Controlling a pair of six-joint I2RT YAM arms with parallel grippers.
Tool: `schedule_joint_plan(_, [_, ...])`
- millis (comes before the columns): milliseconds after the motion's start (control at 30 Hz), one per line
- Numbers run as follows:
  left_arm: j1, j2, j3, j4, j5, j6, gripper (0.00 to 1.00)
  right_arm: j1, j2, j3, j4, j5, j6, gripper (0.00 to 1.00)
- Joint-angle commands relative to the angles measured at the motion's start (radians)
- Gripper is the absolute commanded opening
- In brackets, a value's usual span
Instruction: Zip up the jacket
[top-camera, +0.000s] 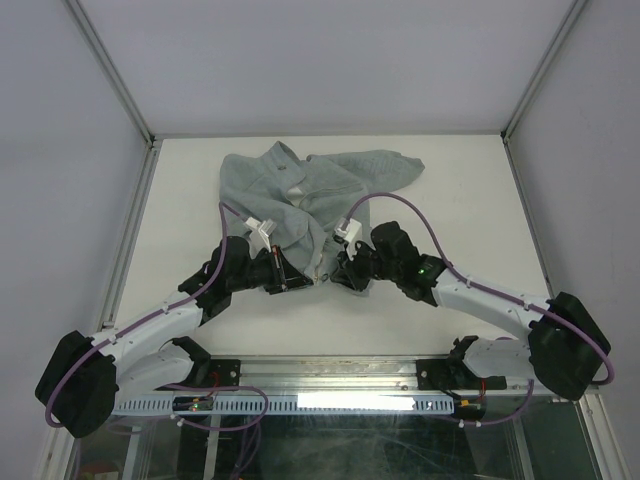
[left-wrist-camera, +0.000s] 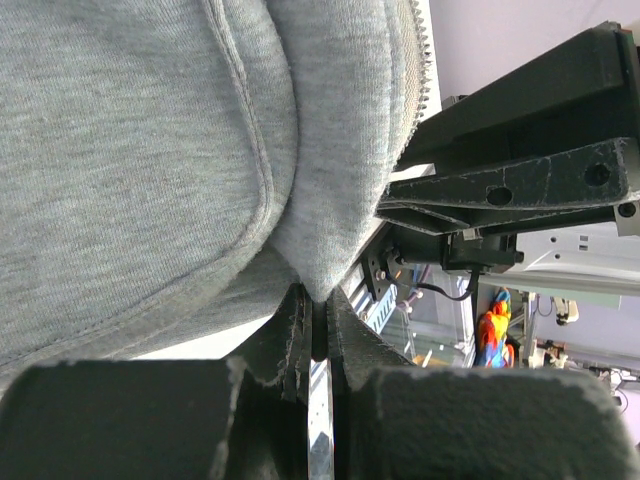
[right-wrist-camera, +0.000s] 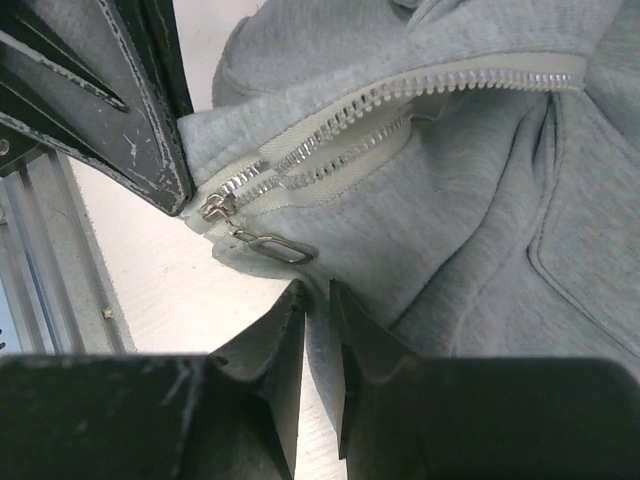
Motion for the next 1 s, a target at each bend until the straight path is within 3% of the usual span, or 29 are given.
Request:
schedule_joint_plan(0, [0.005,-0.008,0.028,0.035,0.054,0.013,0.0,-0.019,-0.006,0.034,0.046,-0.059,-0.011,0.2])
schedule_joint_plan(300, [0.006,0.003,0.034,0.034,0.057,0.013,0.0,-0.019,0.044,0.033,0.118,-0.189,0.006,0.41])
schedule_joint_plan(533, [0.005,0.003,0.034,0.034,0.06,0.014,0.0,-0.022,0.013,0.017,0.156,-0.18,0.007,0.52])
schedule_joint_plan(767, [0.005,-0.004,0.033,0.035,0.066,0.018,0.0,-0.021,0.063,0.024,0.191,-0.165,0.001,0.52])
schedule_joint_plan(967, [0.006,-0.006,0.03,0.034,0.066,0.017,0.0,-0.022,0.092,0.028,0.209,-0.221,-0.001,0.41])
